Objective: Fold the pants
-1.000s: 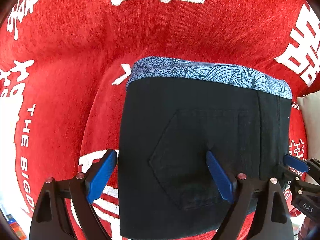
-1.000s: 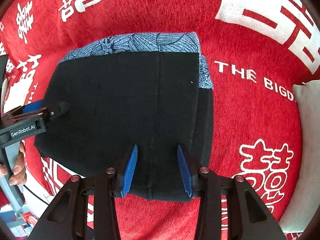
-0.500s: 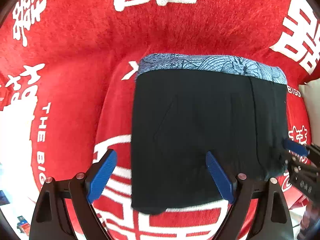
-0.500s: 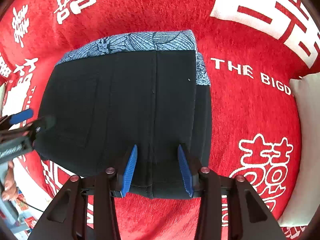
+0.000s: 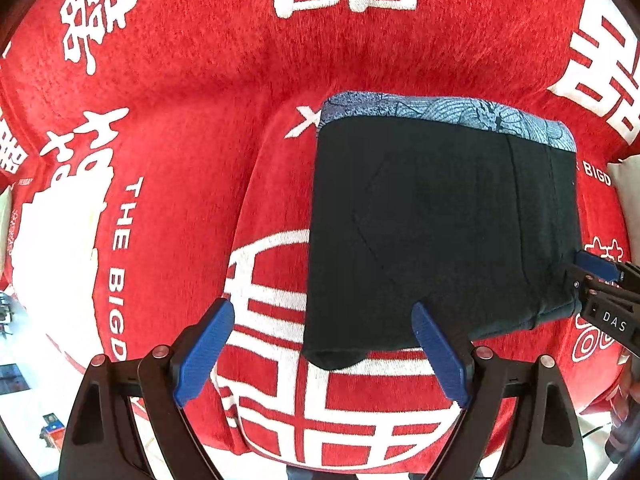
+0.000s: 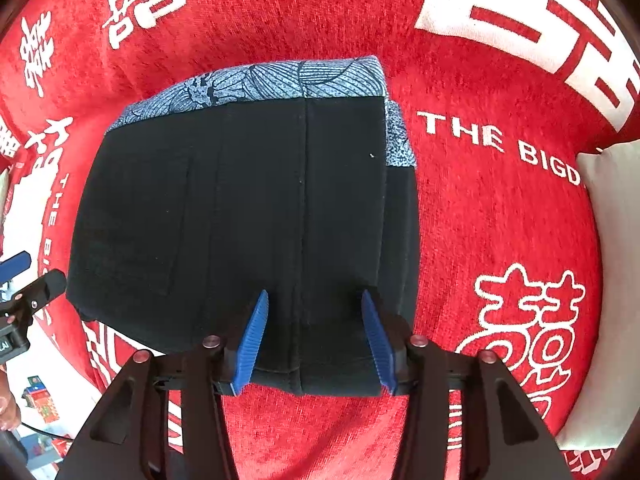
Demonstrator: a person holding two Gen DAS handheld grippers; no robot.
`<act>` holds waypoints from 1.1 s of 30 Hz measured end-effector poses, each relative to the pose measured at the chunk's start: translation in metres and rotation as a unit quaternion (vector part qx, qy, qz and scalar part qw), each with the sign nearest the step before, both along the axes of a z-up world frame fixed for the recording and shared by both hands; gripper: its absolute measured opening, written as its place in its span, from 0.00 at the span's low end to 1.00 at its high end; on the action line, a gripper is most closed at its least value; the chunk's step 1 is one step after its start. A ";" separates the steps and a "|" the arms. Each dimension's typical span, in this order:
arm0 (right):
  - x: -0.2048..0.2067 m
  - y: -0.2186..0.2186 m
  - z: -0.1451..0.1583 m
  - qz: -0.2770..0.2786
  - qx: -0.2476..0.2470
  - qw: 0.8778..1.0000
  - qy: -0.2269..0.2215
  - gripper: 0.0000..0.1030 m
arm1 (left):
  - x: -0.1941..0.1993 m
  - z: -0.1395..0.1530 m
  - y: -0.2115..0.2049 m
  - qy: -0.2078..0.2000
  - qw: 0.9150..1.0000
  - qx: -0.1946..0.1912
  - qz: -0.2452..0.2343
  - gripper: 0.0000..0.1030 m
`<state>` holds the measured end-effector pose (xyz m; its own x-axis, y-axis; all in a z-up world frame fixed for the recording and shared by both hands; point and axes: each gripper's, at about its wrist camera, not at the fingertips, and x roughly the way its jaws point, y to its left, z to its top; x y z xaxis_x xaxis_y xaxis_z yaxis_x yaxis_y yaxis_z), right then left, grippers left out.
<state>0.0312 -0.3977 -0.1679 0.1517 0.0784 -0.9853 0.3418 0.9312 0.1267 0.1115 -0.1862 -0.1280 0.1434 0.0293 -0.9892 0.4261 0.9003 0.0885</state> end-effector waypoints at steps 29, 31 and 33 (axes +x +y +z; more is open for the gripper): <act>-0.082 -0.048 0.018 -0.047 0.121 0.992 -0.002 0.69 | -0.016 0.041 0.028 0.006 0.998 0.000 0.063 0.88; -0.089 -0.052 0.016 -0.055 0.121 0.991 -0.006 0.69 | -0.020 0.035 0.027 0.016 0.998 -0.003 0.067 0.88; -0.093 -0.051 0.013 -0.059 0.119 0.991 -0.006 0.70 | -0.023 0.028 0.024 0.023 0.998 -0.006 0.062 0.88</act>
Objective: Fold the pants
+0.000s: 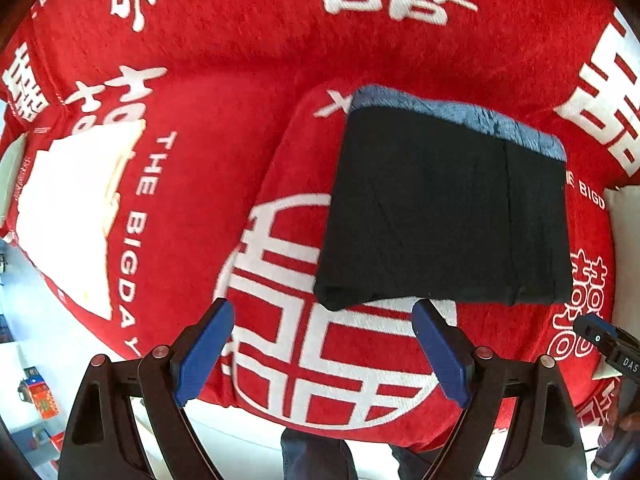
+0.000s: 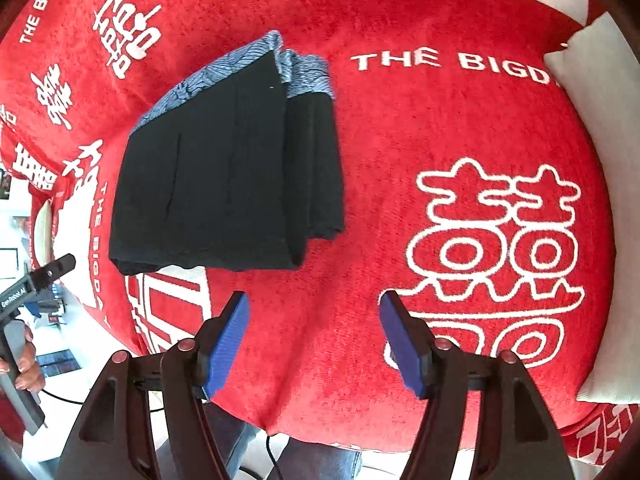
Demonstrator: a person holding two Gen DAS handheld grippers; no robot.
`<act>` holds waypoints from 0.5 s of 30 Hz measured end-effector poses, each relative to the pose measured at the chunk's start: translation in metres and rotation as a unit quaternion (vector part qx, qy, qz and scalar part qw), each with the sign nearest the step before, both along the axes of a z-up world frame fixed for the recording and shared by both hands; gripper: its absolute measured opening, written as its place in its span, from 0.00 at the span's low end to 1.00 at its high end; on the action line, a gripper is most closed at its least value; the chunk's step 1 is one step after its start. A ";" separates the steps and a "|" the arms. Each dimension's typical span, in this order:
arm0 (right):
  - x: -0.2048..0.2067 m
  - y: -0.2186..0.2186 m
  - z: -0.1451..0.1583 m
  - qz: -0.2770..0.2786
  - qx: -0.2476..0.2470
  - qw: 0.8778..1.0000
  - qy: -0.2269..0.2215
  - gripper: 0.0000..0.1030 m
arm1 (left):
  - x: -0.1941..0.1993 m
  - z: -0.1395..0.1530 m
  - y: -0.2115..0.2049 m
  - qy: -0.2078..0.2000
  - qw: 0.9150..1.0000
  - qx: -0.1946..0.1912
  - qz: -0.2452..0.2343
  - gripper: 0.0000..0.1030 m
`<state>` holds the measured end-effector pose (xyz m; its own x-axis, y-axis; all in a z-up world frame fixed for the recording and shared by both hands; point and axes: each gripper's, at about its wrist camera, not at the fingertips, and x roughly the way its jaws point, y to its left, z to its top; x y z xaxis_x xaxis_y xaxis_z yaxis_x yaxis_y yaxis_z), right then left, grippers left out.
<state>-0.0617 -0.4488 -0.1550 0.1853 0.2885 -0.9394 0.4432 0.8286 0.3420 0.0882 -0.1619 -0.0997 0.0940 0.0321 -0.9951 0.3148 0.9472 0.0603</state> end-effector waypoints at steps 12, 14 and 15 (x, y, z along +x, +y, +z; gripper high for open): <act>0.018 -0.012 -0.010 -0.018 0.020 0.999 -0.036 0.70 | 0.057 -0.036 -0.018 -0.042 0.996 -0.054 -0.050 0.88; 0.028 -0.018 -0.014 -0.012 0.021 0.999 -0.044 0.70 | 0.072 -0.044 -0.015 -0.036 0.996 -0.067 -0.051 0.88; 0.034 -0.022 -0.016 -0.011 0.021 0.998 -0.050 0.70 | 0.080 -0.049 -0.014 -0.030 0.995 -0.075 -0.055 0.88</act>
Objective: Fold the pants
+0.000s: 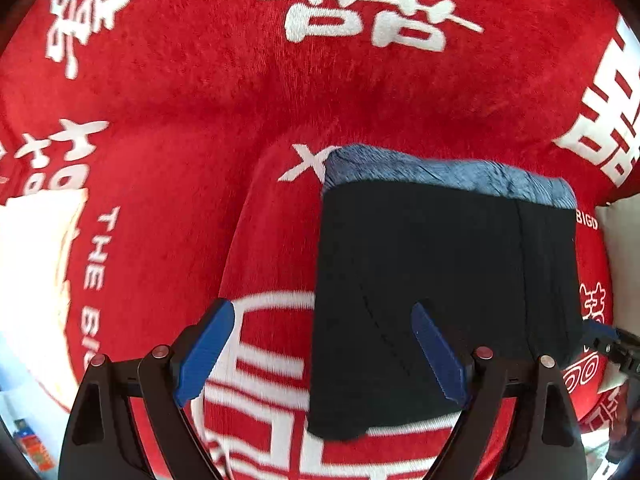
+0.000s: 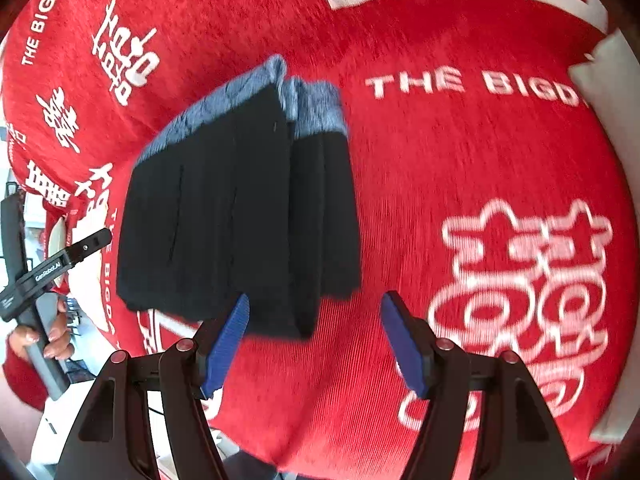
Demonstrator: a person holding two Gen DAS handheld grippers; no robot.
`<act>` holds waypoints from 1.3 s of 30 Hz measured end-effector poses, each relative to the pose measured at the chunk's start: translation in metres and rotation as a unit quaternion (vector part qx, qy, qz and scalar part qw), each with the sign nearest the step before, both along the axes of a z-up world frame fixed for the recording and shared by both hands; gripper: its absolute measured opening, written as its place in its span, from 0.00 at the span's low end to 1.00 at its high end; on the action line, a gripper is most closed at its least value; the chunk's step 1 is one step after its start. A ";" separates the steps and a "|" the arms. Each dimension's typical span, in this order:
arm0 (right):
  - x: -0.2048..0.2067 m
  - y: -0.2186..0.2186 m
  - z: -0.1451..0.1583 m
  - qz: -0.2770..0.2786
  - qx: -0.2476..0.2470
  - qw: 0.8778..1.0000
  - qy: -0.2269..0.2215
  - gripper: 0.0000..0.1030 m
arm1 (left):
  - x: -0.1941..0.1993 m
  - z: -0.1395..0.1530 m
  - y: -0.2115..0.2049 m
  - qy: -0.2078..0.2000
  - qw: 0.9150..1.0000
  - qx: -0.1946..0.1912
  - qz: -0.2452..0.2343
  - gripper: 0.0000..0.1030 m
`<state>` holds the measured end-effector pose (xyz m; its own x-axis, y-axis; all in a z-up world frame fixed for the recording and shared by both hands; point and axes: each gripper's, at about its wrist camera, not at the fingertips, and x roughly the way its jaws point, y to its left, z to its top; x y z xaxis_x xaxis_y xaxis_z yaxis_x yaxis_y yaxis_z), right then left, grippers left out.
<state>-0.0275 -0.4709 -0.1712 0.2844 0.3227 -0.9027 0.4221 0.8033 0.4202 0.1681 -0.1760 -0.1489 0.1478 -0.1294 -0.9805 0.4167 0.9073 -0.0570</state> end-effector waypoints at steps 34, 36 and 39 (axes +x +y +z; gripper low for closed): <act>0.056 -0.054 -0.080 0.007 0.251 0.968 -0.033 0.66 | 0.038 -0.072 -0.018 0.174 0.969 -0.162 -0.072 0.79; 0.053 -0.052 -0.075 0.004 0.237 0.971 -0.030 0.53 | 0.032 -0.064 -0.018 0.158 0.970 -0.168 -0.078 0.67; 0.050 -0.050 -0.067 -0.009 0.242 0.969 -0.039 0.42 | 0.029 -0.053 -0.016 0.148 0.971 -0.174 -0.074 0.57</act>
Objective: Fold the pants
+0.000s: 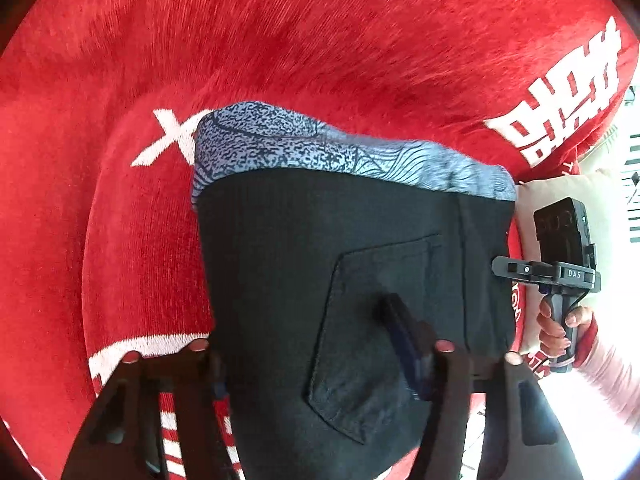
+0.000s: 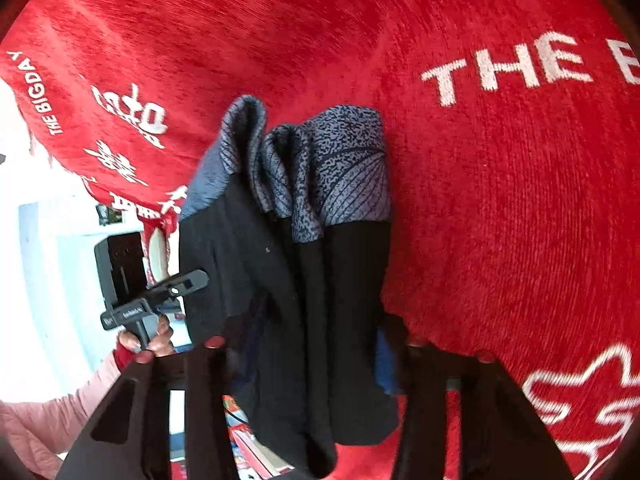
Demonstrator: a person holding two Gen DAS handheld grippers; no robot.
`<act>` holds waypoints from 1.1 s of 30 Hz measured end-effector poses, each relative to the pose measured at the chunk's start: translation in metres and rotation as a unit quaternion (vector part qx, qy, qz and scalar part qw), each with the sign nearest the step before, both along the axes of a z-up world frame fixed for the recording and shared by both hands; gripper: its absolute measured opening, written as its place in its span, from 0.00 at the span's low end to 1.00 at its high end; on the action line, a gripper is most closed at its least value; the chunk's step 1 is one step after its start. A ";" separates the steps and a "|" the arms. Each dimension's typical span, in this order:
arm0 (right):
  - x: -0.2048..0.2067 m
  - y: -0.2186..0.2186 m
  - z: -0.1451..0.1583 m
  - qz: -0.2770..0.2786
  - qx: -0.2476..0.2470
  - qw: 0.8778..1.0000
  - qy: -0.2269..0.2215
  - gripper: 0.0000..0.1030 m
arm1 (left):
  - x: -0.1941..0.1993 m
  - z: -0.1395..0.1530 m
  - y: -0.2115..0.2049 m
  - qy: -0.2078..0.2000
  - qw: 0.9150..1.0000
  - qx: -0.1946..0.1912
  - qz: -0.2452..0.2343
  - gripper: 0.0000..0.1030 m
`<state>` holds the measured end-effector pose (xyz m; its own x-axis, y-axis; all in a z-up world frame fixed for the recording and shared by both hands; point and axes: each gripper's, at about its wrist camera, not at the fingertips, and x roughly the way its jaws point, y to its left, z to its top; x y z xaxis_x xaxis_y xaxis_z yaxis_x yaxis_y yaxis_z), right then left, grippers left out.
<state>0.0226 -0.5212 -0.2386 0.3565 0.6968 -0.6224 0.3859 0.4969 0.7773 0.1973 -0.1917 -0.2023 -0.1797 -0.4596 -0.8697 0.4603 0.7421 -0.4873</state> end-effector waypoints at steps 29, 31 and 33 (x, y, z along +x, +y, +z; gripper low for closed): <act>-0.118 0.061 0.038 -0.066 0.049 0.997 0.010 0.38 | -0.101 0.034 0.043 0.007 1.000 0.006 -0.010 0.55; -0.124 0.063 0.032 -0.068 0.044 0.997 0.010 0.38 | -0.106 0.028 0.043 -0.003 1.000 0.007 -0.014 0.55; -0.126 0.066 0.030 -0.066 0.034 0.997 0.007 0.39 | -0.108 0.022 0.046 -0.009 1.000 0.004 -0.010 0.55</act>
